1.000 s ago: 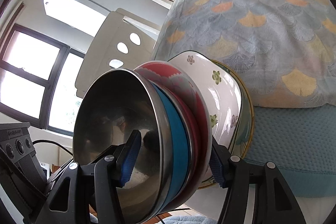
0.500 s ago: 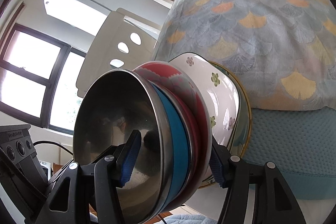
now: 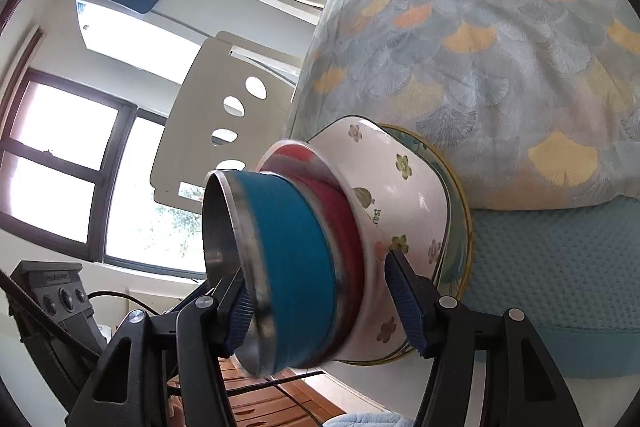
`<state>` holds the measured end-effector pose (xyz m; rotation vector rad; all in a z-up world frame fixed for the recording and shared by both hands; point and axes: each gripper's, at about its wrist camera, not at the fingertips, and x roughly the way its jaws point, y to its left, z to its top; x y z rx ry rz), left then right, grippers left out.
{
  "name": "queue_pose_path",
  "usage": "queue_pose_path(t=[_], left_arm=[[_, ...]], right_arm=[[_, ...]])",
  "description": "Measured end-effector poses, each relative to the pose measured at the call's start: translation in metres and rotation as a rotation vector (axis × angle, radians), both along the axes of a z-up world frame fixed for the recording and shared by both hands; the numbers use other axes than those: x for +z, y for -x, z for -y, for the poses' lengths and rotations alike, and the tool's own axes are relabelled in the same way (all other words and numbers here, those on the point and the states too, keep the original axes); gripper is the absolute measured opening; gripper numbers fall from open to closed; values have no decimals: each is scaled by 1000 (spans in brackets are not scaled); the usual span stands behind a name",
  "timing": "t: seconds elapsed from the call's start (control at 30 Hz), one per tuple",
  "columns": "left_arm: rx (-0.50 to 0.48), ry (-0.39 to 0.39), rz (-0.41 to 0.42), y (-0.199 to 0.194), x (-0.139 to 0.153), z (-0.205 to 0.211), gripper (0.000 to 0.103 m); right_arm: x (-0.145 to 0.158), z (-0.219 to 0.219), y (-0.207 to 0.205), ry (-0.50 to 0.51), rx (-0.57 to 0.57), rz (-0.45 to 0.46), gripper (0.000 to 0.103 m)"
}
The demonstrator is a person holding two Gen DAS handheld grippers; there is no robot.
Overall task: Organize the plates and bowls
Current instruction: 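Lower the bowl stack into the white floral bowl on the pink plates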
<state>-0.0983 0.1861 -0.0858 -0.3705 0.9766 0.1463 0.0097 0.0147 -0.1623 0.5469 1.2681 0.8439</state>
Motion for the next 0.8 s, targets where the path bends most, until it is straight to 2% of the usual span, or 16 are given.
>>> queue_pose_path(t=[0.13,0.37,0.47,0.8], left_arm=[[-2,-24,-7,-2,0,4,54],[5,6,-40,-5,-10,5,54],[-2,-6,-56,-4,-13,9,54],[3,-13,-56,3,-12,11,54]], right_arm=[[0,5,1,7,-13,-3,60],[-2,18,4,14,-37,-8,62],[-1,20,7,17,-36,1,63],[-2,20,14,23,-30,-5,63]])
